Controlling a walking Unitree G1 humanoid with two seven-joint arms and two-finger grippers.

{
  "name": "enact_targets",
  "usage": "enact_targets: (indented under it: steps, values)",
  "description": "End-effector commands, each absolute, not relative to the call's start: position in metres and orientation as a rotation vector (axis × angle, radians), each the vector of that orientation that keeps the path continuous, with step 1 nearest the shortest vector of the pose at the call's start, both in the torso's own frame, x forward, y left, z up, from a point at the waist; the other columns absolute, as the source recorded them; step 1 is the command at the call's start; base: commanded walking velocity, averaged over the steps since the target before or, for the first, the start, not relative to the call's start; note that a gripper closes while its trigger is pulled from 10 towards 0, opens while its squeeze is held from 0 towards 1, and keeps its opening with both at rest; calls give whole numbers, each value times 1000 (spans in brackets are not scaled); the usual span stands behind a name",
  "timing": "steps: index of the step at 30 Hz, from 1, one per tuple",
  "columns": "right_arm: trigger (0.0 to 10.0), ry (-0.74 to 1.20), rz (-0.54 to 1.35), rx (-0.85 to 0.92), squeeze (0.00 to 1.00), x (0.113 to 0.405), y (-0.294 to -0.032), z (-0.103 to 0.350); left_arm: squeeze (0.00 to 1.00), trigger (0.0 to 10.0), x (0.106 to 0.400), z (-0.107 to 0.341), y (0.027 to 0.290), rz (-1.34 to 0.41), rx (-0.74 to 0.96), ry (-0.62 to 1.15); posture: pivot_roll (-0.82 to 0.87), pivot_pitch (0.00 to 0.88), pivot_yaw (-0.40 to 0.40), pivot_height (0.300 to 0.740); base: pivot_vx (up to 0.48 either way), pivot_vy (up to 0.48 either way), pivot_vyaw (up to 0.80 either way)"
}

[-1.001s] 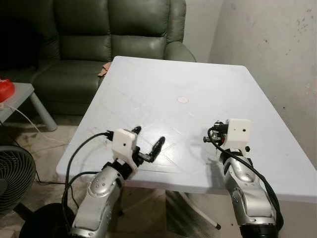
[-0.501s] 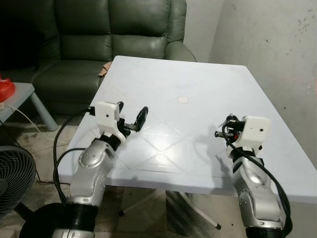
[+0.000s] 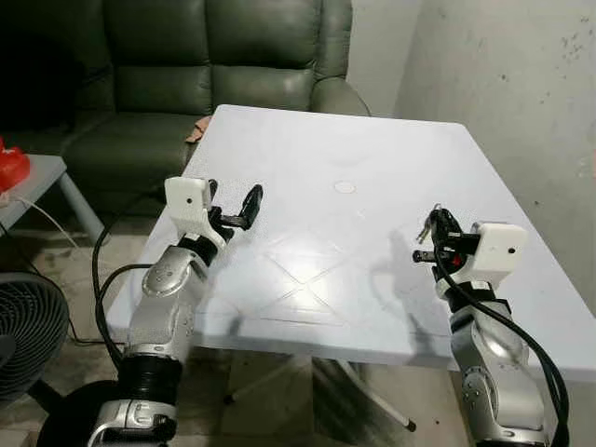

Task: Hang keys on a hook

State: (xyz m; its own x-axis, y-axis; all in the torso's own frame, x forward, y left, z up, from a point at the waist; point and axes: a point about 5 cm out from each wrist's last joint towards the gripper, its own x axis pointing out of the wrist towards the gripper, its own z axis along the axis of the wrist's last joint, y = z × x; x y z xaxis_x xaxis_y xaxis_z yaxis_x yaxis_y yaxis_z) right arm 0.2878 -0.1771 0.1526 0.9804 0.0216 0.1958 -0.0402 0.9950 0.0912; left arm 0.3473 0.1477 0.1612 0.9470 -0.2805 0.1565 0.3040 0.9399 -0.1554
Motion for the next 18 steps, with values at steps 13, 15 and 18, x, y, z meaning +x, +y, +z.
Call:
enact_targets:
  steps: [13,15,18]
  values:
    - [10000,-197,11,66,0,297,-177,154,0,10000,363,176,149,-265,-194,-168,-31,0,-10,732,0,0,-701]
    - [10000,-198,0,56,0,297,-177,154,0,10000,362,177,149,-258,-140,-195,-35,0,-9,732,0,0,-700]
    - [10000,-195,0,54,0,296,-175,152,0,10000,364,173,151,-246,-177,-170,-41,0,-8,732,0,0,-700]
